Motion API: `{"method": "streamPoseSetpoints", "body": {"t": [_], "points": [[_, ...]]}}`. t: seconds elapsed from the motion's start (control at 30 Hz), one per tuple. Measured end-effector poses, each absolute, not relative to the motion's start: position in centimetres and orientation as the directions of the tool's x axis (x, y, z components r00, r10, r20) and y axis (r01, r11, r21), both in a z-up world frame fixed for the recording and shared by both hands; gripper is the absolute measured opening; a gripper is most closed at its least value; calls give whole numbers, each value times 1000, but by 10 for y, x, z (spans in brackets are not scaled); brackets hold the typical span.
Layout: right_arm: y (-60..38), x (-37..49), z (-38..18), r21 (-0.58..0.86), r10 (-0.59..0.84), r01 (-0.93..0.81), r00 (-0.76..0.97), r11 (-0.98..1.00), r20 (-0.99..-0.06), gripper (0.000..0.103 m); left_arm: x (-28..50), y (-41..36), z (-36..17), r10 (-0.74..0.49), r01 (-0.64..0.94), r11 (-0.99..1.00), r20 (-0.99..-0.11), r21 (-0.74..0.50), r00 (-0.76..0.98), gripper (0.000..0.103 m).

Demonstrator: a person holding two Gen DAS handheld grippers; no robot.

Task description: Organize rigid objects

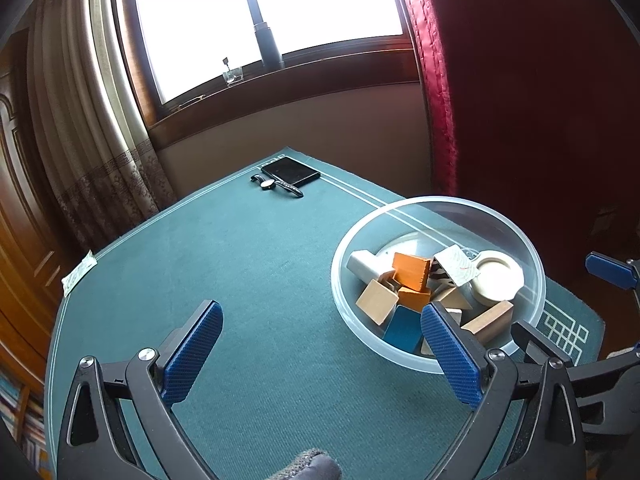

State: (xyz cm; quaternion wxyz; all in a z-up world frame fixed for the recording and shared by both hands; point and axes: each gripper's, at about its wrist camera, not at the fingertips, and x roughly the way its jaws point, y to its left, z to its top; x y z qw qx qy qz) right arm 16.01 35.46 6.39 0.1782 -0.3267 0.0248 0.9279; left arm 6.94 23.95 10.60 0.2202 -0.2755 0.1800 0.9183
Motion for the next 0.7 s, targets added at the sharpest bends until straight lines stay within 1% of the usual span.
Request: {"method": "streamPoseSetpoints", "body": {"t": [0.7], "points": [[359, 160, 61, -56, 318, -362, -719, -930, -618, 102, 71, 242, 101, 322, -526, -827, -597, 201, -735, 100]]}}
